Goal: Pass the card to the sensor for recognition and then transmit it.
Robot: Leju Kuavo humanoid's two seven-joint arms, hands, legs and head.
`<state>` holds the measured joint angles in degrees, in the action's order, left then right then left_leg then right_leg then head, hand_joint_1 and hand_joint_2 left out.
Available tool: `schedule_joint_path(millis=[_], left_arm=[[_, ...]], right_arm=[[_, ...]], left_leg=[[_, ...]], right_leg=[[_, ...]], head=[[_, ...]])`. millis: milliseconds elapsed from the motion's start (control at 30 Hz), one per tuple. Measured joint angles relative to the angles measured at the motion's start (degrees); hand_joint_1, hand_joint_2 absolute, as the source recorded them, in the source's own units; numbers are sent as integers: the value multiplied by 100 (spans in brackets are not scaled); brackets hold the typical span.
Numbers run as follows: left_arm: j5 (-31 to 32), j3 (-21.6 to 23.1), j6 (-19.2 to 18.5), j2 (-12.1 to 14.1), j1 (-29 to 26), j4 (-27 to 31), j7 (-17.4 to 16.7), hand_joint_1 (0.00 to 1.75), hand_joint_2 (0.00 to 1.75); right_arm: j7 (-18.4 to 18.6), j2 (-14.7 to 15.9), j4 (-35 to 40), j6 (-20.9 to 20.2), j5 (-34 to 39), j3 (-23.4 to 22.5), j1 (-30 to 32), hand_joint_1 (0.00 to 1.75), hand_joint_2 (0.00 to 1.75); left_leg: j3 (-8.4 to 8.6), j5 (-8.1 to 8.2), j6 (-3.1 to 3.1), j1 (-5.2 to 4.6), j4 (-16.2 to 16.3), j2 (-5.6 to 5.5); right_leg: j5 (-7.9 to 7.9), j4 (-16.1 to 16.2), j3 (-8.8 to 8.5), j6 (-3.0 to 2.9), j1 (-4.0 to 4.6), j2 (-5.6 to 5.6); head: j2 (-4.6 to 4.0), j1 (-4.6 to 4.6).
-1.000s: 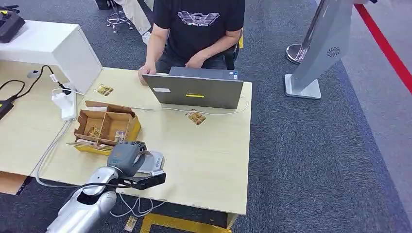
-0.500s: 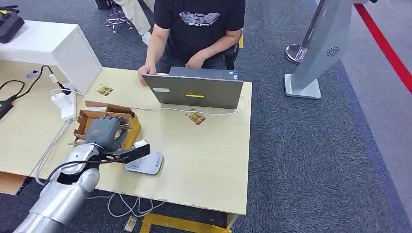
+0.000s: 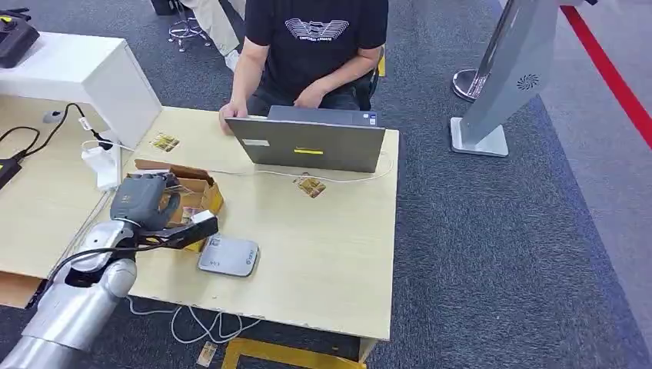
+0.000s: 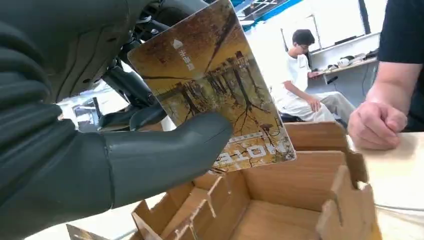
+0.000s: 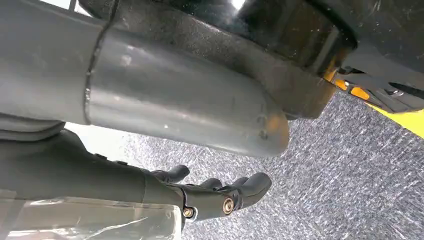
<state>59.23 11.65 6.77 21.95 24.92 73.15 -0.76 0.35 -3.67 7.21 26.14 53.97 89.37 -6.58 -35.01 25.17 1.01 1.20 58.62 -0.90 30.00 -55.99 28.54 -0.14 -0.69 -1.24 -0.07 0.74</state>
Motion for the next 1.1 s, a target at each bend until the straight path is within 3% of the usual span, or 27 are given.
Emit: schedule_joint_path(millis=[100, 167, 300, 500, 1100], left_arm=[[570, -70, 372, 175, 45, 31, -193, 175, 175], [897, -90, 551, 254, 149, 31, -317, 175, 175], [1221, -166, 595, 291, 685, -214, -676, 175, 175], [1421, -210, 761, 439, 1433, -734, -649, 175, 175], [1531, -210, 864, 367, 1478, -1171, -713, 175, 175]], right_arm=[[11, -2, 0, 0, 0, 0, -1, 0, 0], [241, -129, 4, 29, -44, 0, -45, 0, 0], [656, -424, 33, 188, -81, 0, -265, 0, 0], [640, -522, 57, 59, -61, 0, -371, 0, 0], [632, -573, 55, 59, -37, 0, -403, 0, 0]], left_leg=[[0, 0, 0, 0, 0, 1], [0, 0, 1, 4, 0, 0], [-2, -12, 4, 12, 0, -2], [-4, -14, 5, 6, -1, -2], [-4, -13, 4, 2, 0, 0]], right_leg=[[0, 0, 2, 0, 0, -1], [0, 0, 2, 0, 3, 0], [-3, -2, 12, -5, 11, 1], [-5, -6, 3, -6, 12, 1], [-5, -5, 9, -5, 1, 0]], head=[[0, -2], [0, -4], [0, 2], [0, 7], [0, 7]])
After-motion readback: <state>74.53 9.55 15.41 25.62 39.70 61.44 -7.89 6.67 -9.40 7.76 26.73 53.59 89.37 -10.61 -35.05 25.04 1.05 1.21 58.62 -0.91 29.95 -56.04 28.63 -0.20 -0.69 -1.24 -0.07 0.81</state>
